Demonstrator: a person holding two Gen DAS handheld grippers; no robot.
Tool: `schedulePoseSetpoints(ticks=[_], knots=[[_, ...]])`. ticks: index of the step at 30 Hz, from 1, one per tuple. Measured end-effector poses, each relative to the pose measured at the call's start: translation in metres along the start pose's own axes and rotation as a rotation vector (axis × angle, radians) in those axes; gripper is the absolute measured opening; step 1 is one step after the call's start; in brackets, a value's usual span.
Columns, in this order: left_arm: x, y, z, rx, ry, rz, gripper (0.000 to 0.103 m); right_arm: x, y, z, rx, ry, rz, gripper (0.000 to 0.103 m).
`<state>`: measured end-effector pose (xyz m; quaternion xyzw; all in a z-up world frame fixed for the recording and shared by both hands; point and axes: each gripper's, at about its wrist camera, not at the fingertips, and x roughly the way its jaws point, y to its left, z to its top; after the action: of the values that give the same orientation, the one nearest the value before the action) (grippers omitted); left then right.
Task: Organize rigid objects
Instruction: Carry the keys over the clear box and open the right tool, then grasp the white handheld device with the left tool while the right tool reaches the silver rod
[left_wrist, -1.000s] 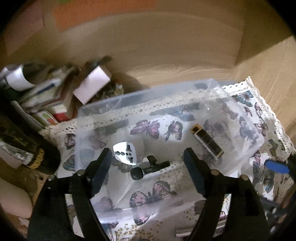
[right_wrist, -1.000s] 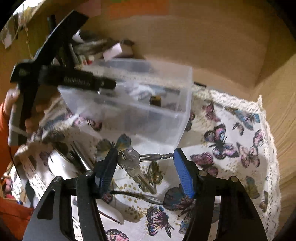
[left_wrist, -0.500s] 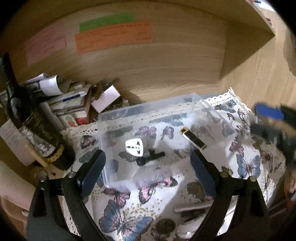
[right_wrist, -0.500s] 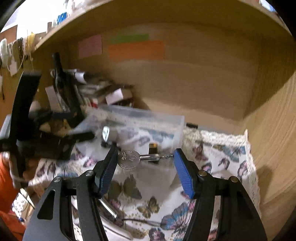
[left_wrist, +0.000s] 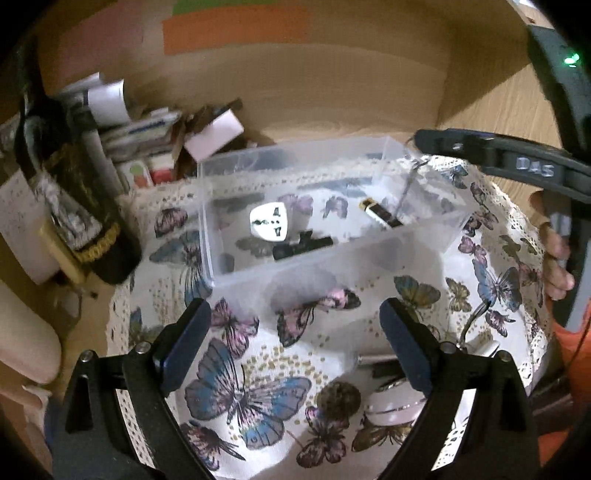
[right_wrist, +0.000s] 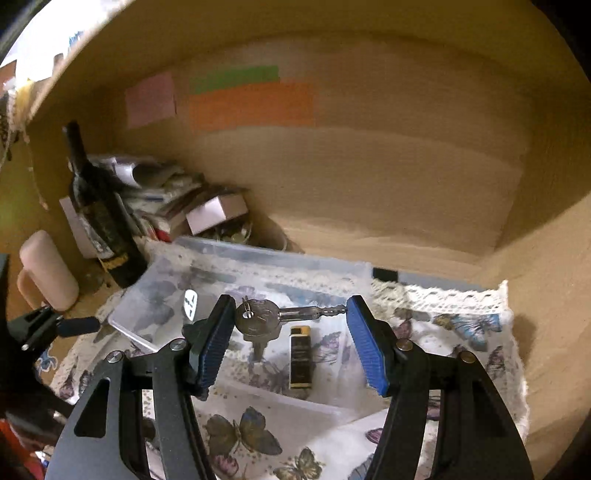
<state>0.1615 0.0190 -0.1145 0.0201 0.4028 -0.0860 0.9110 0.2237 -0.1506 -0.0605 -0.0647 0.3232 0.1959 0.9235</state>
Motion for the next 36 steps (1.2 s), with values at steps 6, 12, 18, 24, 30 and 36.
schedulePoseSetpoints(ticks=[6,12,18,24,30,36], knots=[[0.004,0.004,-0.010,-0.015,0.030,-0.008,0.094,0.044,0.012,-0.010,-0.027,0.112,-0.002,0.059],[0.000,0.003,-0.025,-0.045,0.055,-0.040,0.094,0.064,0.018,-0.016,-0.035,0.177,-0.002,0.059],[0.000,-0.009,-0.038,-0.066,0.084,-0.066,0.094,0.070,0.017,-0.019,-0.021,0.212,0.018,0.059],[-0.003,-0.027,-0.041,-0.077,0.086,-0.082,0.094,0.045,0.018,-0.022,-0.046,0.185,0.027,0.059],[0.002,-0.045,-0.048,-0.133,0.113,-0.094,0.094,0.006,0.014,-0.034,-0.066,0.117,0.021,0.069],[0.005,-0.065,-0.055,-0.170,0.124,-0.070,0.094,-0.026,0.007,-0.057,-0.089,0.075,0.008,0.074]])
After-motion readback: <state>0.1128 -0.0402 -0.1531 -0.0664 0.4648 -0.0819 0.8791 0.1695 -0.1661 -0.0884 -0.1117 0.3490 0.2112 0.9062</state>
